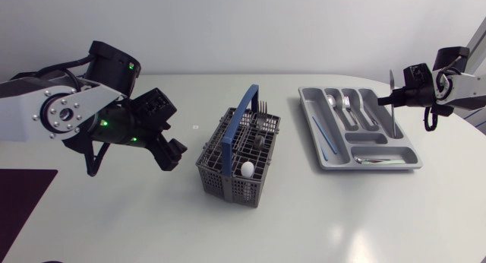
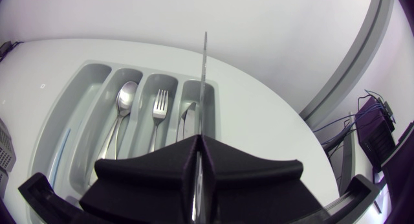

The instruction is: Unload the cutlery basket into the drawer organizer.

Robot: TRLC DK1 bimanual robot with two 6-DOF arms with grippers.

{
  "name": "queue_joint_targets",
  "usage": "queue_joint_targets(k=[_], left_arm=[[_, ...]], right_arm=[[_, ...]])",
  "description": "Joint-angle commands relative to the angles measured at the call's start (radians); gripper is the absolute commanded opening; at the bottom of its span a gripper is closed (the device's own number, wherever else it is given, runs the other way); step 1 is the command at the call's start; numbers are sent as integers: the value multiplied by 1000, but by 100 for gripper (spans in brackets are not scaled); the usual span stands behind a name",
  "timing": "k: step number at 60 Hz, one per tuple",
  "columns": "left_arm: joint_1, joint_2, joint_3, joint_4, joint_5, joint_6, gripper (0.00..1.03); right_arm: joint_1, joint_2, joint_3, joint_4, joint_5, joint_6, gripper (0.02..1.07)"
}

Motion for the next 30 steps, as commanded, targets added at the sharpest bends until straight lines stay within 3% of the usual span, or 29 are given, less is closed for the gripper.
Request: queue_joint_targets(k=[1,30], left_arm=[[1,-18,-29,3,4,7,98],[6,-21,-39,5,4,8,98]], right_arm=[[-7,41,-30,-7,13,-1,8],[6,115,-16,43,69,0,8]])
